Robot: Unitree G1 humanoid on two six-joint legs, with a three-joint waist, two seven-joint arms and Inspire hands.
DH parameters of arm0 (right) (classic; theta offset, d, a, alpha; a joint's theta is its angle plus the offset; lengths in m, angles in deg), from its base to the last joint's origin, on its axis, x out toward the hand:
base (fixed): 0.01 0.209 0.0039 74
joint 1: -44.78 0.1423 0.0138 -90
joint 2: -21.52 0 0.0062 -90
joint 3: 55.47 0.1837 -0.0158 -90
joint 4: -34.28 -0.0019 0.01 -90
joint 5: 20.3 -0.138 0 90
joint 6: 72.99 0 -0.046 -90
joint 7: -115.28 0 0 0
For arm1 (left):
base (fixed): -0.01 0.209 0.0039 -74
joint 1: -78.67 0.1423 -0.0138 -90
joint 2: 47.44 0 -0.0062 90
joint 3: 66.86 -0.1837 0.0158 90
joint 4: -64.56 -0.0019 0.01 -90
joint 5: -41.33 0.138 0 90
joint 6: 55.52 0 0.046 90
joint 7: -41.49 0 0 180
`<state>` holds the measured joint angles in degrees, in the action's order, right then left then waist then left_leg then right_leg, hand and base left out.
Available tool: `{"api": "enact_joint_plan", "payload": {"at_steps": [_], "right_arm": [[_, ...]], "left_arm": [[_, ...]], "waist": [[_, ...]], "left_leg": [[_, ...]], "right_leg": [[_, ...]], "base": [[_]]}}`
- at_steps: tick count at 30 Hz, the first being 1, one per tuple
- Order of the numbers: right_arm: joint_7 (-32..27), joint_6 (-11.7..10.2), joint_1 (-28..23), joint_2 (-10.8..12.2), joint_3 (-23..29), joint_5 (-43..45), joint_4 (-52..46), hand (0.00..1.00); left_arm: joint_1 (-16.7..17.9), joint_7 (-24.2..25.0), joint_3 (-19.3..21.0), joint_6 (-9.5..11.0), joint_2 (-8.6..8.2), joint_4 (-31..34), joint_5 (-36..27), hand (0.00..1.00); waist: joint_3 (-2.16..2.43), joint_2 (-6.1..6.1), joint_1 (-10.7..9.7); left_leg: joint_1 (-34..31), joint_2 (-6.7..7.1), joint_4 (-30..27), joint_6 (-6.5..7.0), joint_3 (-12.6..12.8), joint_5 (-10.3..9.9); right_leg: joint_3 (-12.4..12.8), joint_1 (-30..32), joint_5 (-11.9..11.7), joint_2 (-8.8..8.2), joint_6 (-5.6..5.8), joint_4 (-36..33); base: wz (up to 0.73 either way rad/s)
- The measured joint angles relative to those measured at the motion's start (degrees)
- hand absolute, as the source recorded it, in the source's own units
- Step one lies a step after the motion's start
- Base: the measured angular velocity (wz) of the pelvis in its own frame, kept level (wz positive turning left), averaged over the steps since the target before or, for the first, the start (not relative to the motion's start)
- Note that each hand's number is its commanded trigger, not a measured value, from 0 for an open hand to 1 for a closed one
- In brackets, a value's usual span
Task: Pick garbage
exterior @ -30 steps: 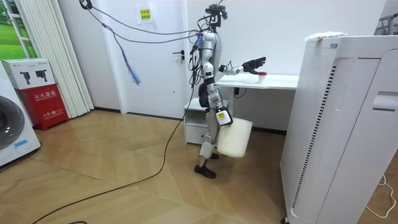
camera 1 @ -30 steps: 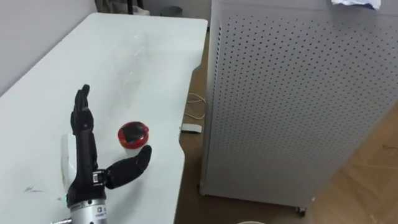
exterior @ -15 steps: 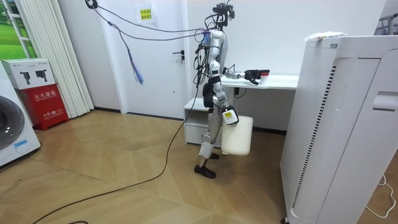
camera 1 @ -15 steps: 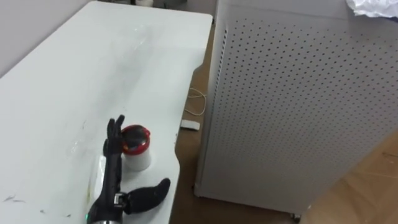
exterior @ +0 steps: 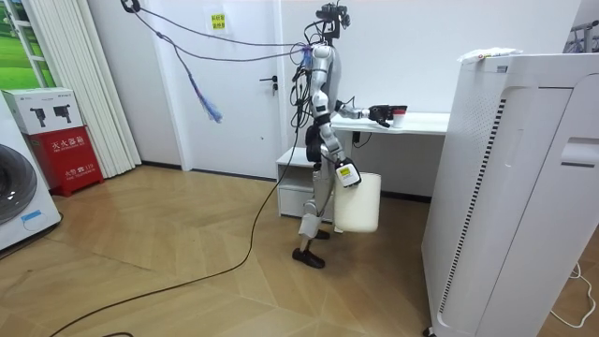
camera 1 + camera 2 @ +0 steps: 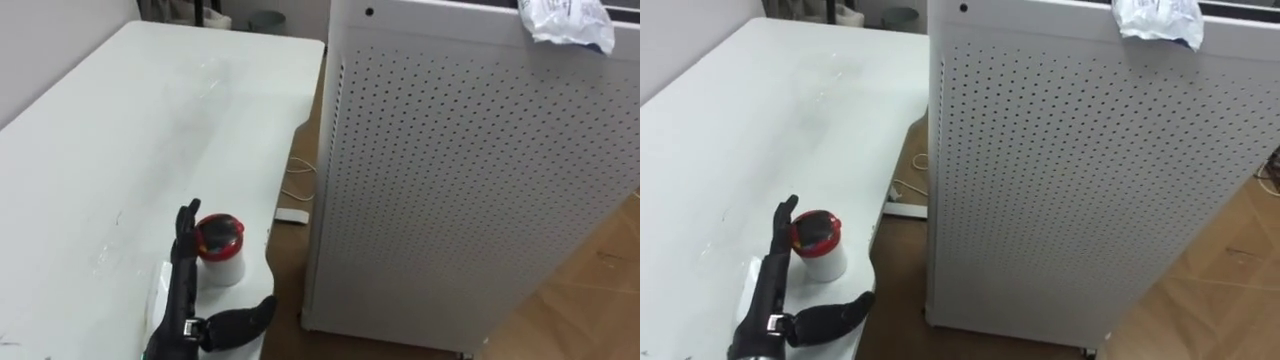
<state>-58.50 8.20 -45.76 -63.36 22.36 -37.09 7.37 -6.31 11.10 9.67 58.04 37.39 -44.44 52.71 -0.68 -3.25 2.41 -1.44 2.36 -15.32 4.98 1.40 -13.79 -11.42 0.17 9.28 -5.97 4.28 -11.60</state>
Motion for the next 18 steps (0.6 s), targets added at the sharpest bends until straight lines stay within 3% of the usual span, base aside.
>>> {"api": "enact_joint_plan", "payload": {"at_steps": [2,6,11,18], "right_arm": [[-1.2,-0.3,0.7,0.0,0.0,1.4,-0.4,1.00],[-1.5,-0.5,-1.6,0.0,0.0,1.4,-1.8,1.00],[-0.8,-0.5,-4.6,-0.1,0.9,1.4,-3.3,1.00],[0.4,-0.5,-4.9,-0.2,1.1,1.3,-3.3,1.00]], "left_arm": [[0.0,-0.7,0.2,0.1,-0.06,-0.7,-1.3,0.00],[0.3,-1.7,1.6,0.1,0.06,-0.7,-4.9,0.00],[0.3,-2.4,6.2,0.0,0.09,0.4,-7.5,0.00],[0.2,-3.2,6.5,0.1,-0.02,0.4,-8.7,0.00]], "waist": [[0.10,0.87,-0.6],[0.10,0.89,-0.6],[0.10,0.87,-0.7],[0.16,0.73,-0.8]], "left_leg": [[0.2,-0.05,0.6,-0.27,0.2,0.2],[0.8,-0.16,0.7,-0.39,0.0,0.3],[0.8,-0.30,1.0,-0.45,0.0,0.3],[1.1,-0.41,1.4,-0.51,0.1,0.3]], "right_leg": [[0.2,0.1,-0.3,0.07,-0.12,0.1],[0.1,-0.5,-0.3,0.21,-0.15,0.0],[-0.2,-0.4,-0.4,0.36,-0.25,0.0],[-0.2,-0.5,-0.4,0.49,-0.25,0.1]], "base": [[-0.07],[0.01],[0.00],[0.00]]}}
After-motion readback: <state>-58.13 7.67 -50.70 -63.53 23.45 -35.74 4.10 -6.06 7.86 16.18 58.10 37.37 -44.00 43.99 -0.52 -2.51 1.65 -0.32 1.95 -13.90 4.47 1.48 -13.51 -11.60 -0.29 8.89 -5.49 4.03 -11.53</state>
